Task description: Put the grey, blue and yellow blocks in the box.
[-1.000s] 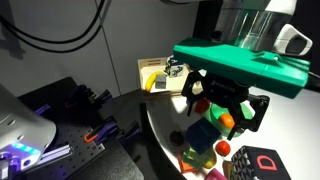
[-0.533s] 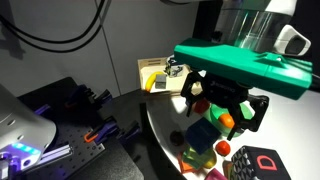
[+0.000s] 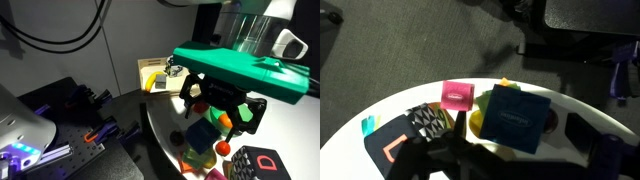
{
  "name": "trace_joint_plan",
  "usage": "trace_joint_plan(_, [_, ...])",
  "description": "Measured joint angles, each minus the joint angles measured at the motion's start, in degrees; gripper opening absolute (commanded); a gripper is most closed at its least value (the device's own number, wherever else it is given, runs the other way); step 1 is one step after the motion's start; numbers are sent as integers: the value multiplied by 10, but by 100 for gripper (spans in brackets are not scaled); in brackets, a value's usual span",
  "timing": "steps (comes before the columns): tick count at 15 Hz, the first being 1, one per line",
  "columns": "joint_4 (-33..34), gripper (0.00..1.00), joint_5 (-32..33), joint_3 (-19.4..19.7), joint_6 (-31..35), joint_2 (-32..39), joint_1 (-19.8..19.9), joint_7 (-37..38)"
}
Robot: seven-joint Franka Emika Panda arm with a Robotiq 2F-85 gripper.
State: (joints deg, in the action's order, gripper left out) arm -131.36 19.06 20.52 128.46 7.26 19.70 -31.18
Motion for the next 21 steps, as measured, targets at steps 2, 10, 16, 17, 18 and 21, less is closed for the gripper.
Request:
trace_joint_plan(2, [-1, 100, 0, 0, 0, 1, 0, 0])
trace_joint_plan(10, [-2, 100, 0, 0, 0, 8, 0, 0])
trace_joint_plan(16, [-3, 100, 1, 0, 0, 16, 0, 0])
trace_joint_plan(17, [-3, 97, 3, 0, 0, 17, 0, 0])
trace_joint_plan(18, [-3, 74, 4, 0, 0, 17, 0, 0])
trace_joint_plan(21, [-3, 60, 4, 0, 1, 19, 0, 0])
